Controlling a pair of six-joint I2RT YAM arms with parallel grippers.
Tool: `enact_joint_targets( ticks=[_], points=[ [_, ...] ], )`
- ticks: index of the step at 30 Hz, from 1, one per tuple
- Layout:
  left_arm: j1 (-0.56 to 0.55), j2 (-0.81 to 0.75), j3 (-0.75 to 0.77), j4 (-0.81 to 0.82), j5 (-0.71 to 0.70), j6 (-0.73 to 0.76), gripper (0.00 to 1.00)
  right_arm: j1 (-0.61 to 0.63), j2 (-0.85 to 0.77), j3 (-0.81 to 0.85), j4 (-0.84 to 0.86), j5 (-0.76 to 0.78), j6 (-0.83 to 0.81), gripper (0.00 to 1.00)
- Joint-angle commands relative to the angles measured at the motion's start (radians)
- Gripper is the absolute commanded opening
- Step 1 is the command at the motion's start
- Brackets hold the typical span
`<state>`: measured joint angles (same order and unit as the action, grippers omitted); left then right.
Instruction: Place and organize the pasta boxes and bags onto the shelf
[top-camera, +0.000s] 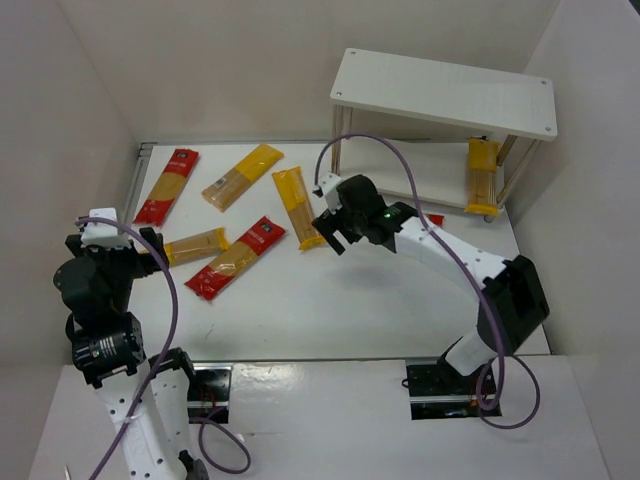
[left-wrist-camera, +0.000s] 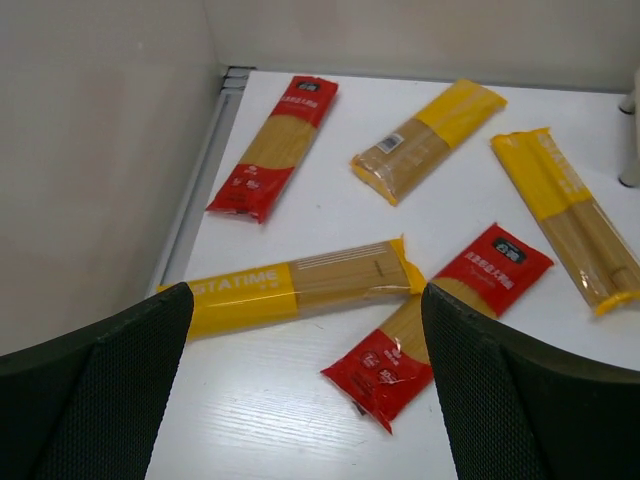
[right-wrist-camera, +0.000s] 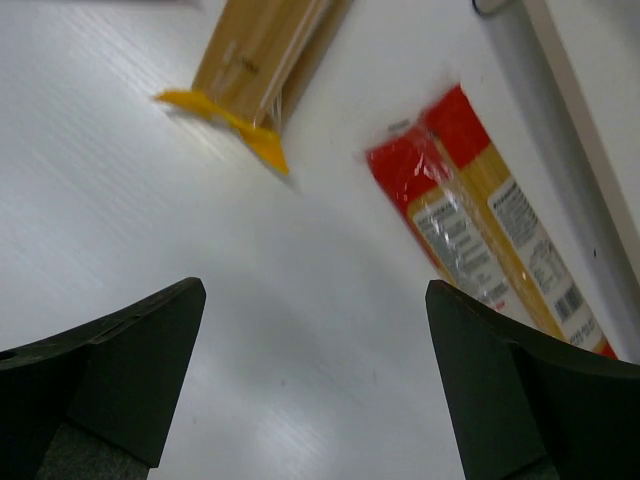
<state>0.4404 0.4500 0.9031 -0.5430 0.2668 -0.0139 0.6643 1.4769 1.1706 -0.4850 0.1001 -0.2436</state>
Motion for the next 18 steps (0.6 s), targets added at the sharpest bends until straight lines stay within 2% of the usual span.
enact_joint_targets(
  ticks=[1,5,11,18],
  points=[
    [0.009,0.058,-0.026,0.04,-0.129,-0.041,1.0,0.024,0.1,0.13,0.172,0.029,0.021,1.0],
    [0.03,0.067,-0.049,0.06,-0.156,-0.041,1.0,0.044,0.23,0.241,0.276,0.004,0.043,1.0],
    [0.072,0.067,-0.063,0.08,-0.19,-0.051,1.0,0.044,0.388,0.307,0.411,0.004,0.119,1.0],
    [0.141,0.058,-0.072,0.08,-0.181,-0.051,1.0,0.044,0.569,0.418,0.45,0.036,0.173,1.0]
  ],
)
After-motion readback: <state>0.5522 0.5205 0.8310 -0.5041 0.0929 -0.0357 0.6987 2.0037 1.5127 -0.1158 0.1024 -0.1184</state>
